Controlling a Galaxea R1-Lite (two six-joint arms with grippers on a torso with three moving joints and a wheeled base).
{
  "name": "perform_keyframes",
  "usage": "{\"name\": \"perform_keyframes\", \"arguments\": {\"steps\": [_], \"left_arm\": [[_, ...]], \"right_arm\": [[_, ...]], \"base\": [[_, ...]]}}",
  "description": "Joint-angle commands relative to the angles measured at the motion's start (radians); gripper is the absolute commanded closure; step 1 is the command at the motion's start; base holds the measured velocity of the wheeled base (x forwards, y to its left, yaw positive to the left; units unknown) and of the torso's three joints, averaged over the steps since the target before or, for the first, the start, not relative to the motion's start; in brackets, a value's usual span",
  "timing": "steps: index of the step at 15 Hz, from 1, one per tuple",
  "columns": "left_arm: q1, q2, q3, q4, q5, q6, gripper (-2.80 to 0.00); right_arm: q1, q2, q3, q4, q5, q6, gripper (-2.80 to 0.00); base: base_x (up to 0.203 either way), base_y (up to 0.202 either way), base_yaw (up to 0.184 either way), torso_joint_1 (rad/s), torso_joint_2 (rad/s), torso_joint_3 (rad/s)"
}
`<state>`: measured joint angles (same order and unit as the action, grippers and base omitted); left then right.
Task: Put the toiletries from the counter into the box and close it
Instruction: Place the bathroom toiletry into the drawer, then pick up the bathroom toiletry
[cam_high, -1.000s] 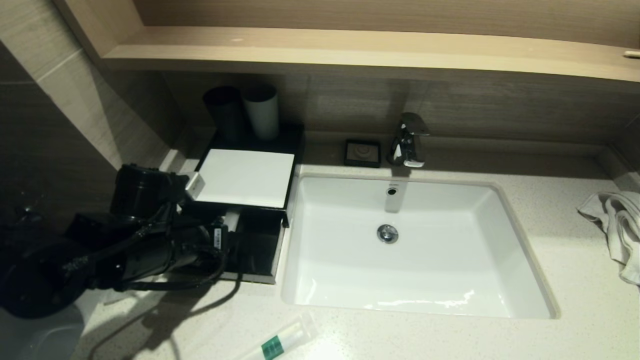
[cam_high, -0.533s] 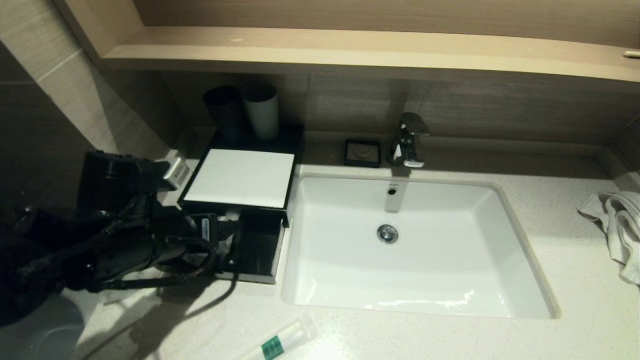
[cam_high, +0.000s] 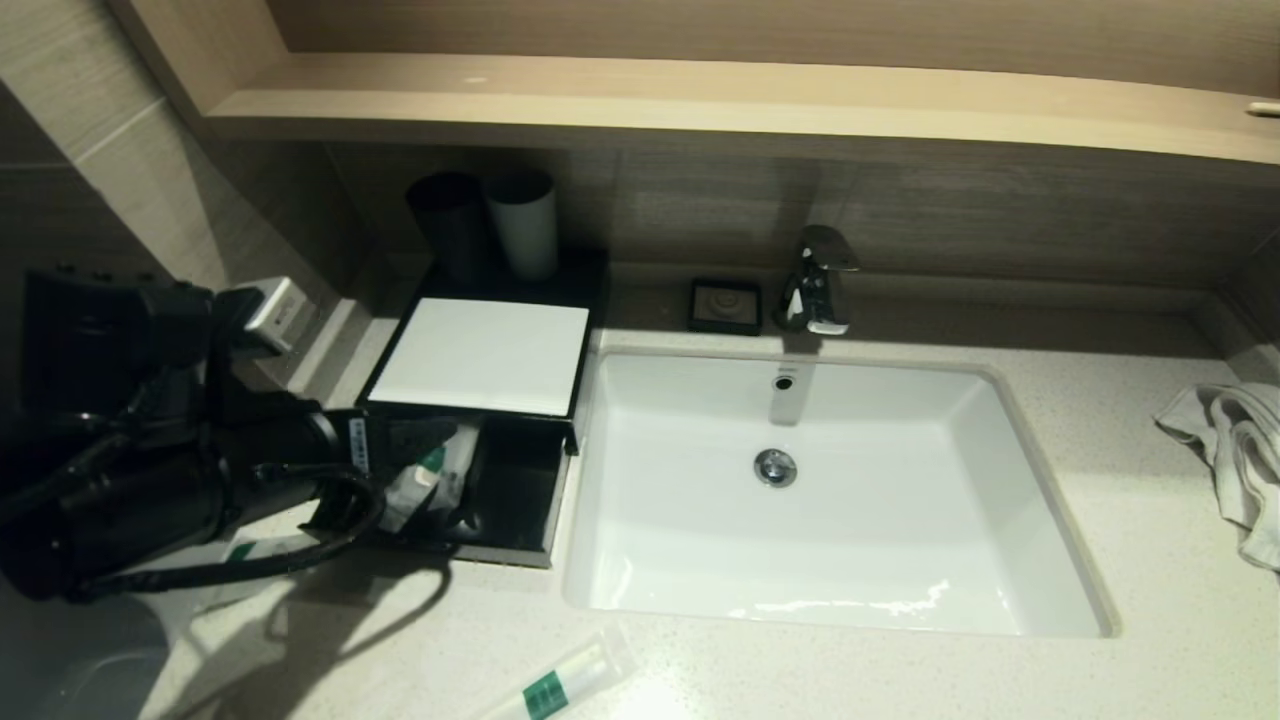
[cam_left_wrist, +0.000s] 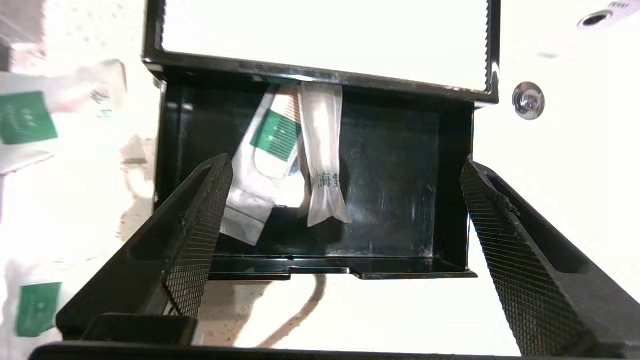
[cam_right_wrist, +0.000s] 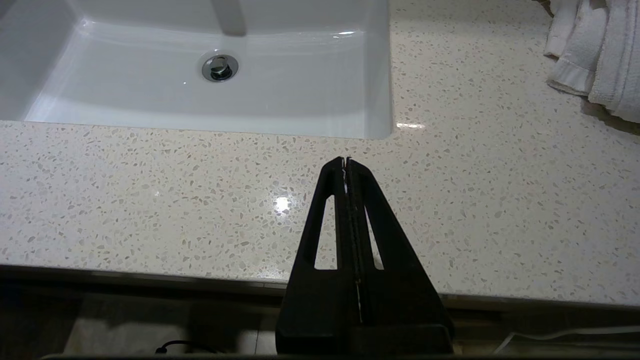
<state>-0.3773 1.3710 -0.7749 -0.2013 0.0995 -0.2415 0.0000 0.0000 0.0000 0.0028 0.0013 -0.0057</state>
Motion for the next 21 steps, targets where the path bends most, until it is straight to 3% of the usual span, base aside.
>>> {"name": "perform_keyframes", "arguments": {"steps": [1, 4, 8, 19, 20, 21], "left_arm": [[0.019, -0.041, 0.003, 0.0, 0.002, 0.002, -2.8], [0.026, -0.079, 0.003, 0.034, 0.003, 0.004, -2.8], [0.096, -0.083, 0.014, 0.037, 0.0, 0.041, -2.8], [0.098, -0.193, 0.128, 0.036, -0.031, 0.129, -2.8], [0.098, -0.214, 0.138, 0.038, -0.031, 0.143, 0.0], [0.098, -0.238, 0.147, 0.043, -0.031, 0.157, 0.0]], "right_arm": [[-0.001, 0.0, 0.0, 0.0, 0.0, 0.0, 0.0], [0.0, 0.0, 0.0, 0.0, 0.0, 0.0, 0.0], [0.0, 0.0, 0.0, 0.0, 0.001, 0.0, 0.0], [0.0, 0.0, 0.0, 0.0, 0.0, 0.0, 0.0], [0.0, 0.0, 0.0, 0.0, 0.0, 0.0, 0.0], [0.0, 0.0, 0.0, 0.0, 0.0, 0.0, 0.0]], "base": [[0.0, 0.0, 0.0, 0.0, 0.0, 0.0], [0.0, 0.0, 0.0, 0.0, 0.0, 0.0], [0.0, 0.0, 0.0, 0.0, 0.0, 0.0], [0.0, 0.0, 0.0, 0.0, 0.0, 0.0], [0.0, 0.0, 0.0, 0.0, 0.0, 0.0], [0.0, 0.0, 0.0, 0.0, 0.0, 0.0]]}}
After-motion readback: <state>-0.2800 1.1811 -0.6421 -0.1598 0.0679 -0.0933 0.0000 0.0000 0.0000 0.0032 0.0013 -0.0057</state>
